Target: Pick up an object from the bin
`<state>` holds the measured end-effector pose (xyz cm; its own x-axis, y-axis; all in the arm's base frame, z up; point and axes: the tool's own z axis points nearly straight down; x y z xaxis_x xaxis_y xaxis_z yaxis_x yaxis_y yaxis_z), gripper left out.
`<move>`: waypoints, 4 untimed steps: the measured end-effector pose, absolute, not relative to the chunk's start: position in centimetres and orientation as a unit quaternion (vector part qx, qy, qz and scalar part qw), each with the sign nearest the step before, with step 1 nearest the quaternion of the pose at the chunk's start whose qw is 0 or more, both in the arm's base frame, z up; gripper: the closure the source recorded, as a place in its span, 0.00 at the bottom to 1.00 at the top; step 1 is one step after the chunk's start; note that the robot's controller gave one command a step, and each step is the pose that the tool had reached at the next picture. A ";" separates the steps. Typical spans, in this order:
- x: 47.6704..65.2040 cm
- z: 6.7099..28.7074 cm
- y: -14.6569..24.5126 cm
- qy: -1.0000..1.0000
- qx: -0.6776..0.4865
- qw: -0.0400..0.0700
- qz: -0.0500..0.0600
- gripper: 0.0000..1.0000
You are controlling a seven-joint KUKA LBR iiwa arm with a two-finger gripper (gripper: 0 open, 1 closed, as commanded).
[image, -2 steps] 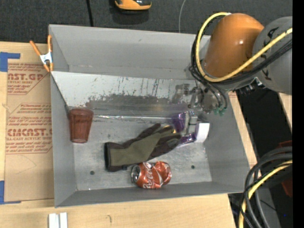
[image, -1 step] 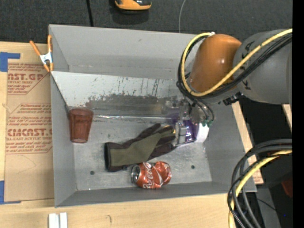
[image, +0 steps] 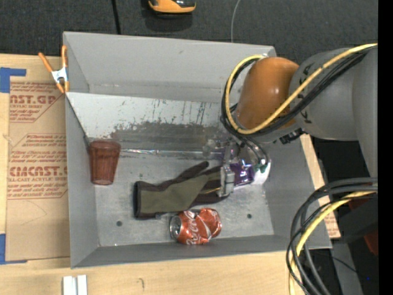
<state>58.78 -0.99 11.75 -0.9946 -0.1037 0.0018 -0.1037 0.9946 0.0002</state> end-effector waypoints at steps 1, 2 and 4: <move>59.0 11.3 0.0 -0.994 0.110 -0.001 0.000 0.00; 59.1 6.8 1.2 -0.994 0.105 0.000 -0.001 0.00; 59.4 7.1 2.4 -0.992 0.130 -0.003 0.000 1.00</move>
Offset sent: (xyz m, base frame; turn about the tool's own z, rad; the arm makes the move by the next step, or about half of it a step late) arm 0.0034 0.0213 -0.0475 -0.1060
